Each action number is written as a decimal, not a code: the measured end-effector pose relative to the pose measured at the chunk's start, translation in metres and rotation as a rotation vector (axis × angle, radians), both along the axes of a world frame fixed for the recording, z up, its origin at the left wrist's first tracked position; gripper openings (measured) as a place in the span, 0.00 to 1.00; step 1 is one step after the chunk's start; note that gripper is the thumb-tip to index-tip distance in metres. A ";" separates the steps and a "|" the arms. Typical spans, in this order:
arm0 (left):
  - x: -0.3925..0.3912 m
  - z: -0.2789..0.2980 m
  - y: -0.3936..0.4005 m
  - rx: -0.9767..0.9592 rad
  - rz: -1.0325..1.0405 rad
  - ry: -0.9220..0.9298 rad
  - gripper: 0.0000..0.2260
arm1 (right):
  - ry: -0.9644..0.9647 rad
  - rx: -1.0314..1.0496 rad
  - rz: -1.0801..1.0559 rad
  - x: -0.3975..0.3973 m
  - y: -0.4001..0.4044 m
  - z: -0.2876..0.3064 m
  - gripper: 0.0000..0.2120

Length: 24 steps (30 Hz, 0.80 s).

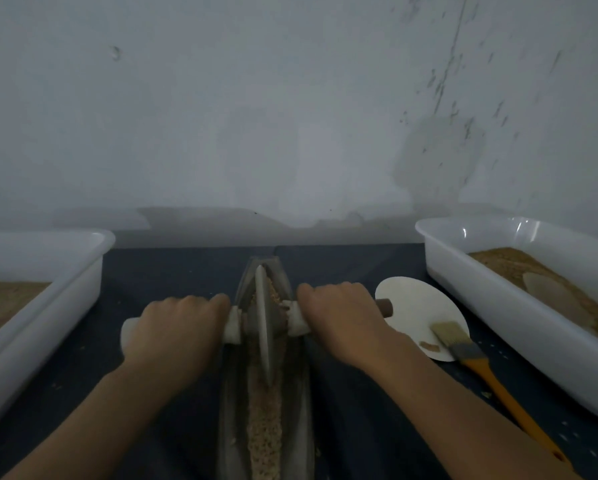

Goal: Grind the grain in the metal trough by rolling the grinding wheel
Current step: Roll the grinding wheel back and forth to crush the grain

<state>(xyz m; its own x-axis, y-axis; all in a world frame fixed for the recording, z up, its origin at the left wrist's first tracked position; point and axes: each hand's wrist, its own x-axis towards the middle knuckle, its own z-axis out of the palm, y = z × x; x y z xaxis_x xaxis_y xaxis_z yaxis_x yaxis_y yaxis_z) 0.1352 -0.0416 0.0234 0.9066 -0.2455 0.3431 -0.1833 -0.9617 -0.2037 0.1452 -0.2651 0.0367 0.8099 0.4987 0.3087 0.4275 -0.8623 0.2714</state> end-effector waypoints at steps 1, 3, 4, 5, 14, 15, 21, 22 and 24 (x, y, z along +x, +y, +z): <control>0.006 0.000 -0.001 -0.006 -0.003 -0.004 0.16 | -0.018 -0.002 0.001 0.006 0.000 -0.001 0.09; 0.009 0.002 -0.001 -0.002 -0.006 -0.010 0.16 | -0.036 -0.002 0.007 0.010 0.001 -0.002 0.10; 0.007 0.003 -0.001 -0.002 -0.010 -0.002 0.16 | -0.036 -0.006 0.013 0.009 0.001 -0.001 0.10; 0.003 0.003 0.001 -0.008 -0.013 0.018 0.17 | -0.028 -0.012 0.023 0.006 0.001 0.001 0.11; -0.063 0.012 0.003 -0.008 -0.013 0.244 0.16 | 0.188 0.014 0.040 -0.069 -0.005 0.008 0.13; -0.065 0.012 0.001 0.026 -0.025 0.179 0.17 | 0.194 0.015 0.032 -0.069 -0.005 0.008 0.13; -0.031 0.008 -0.002 0.019 0.036 0.083 0.17 | 0.114 0.058 0.033 -0.027 -0.001 0.003 0.10; -0.022 0.009 -0.003 0.003 0.033 0.055 0.17 | 0.077 0.055 0.036 -0.016 -0.001 0.002 0.10; -0.007 0.006 -0.003 -0.011 0.015 0.020 0.16 | 0.016 0.040 0.043 0.001 0.000 0.001 0.09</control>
